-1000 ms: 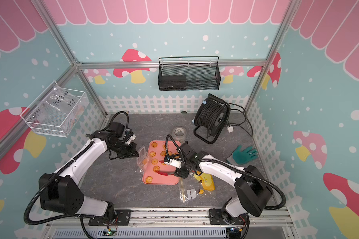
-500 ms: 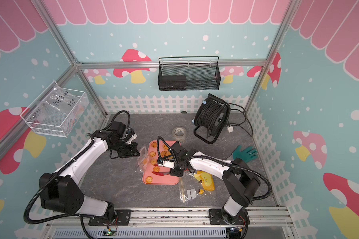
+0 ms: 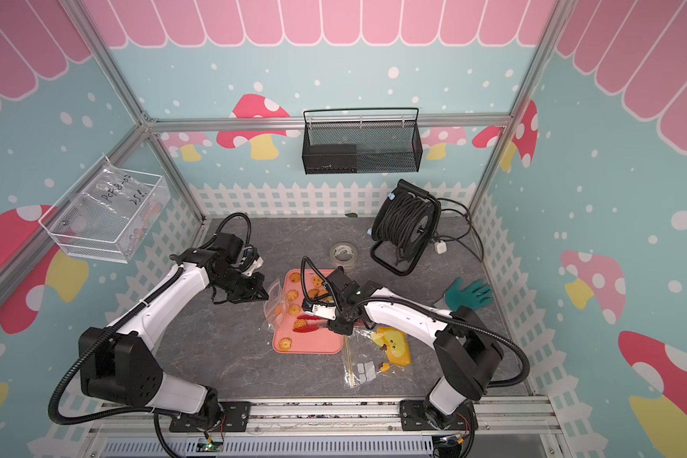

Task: Put the cookies into a resealable bag to prevent moisture
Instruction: Pick up the cookie from the tray, then place the cookie in the ziploc bag.

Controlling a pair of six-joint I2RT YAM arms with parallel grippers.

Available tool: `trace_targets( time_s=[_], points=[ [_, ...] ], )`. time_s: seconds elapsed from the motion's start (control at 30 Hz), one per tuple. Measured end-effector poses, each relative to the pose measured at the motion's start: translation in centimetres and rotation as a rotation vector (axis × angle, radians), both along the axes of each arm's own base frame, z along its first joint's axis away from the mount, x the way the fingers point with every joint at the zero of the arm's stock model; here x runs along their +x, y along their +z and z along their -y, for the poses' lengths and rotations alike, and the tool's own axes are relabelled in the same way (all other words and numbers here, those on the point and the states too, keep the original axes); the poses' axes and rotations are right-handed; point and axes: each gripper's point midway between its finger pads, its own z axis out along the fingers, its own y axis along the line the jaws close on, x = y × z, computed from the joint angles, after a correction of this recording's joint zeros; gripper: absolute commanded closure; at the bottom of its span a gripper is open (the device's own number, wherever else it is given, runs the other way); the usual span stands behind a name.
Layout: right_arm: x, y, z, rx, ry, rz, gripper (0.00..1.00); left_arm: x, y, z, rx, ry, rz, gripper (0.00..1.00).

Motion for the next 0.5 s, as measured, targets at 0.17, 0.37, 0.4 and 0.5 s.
trace_targets(
  time_s=[0.17,0.37,0.4,0.5],
  points=[
    [1.9,6.7,0.5,0.249,-0.096,0.052,0.64,0.0,-0.1,0.0,0.001,0.000,-0.002,1.00],
    [3.4,11.1,-1.6,0.510,-0.110,0.032,0.64,0.0,0.0,0.0,-0.005,0.007,-0.006,1.00],
    [3.5,11.0,-2.1,0.530,-0.102,0.011,0.64,0.0,0.0,0.1,-0.008,0.009,-0.007,1.00],
    [3.7,9.4,-3.6,0.556,-0.087,-0.066,0.64,0.1,0.1,0.1,-0.025,0.022,-0.013,1.00]
  ],
)
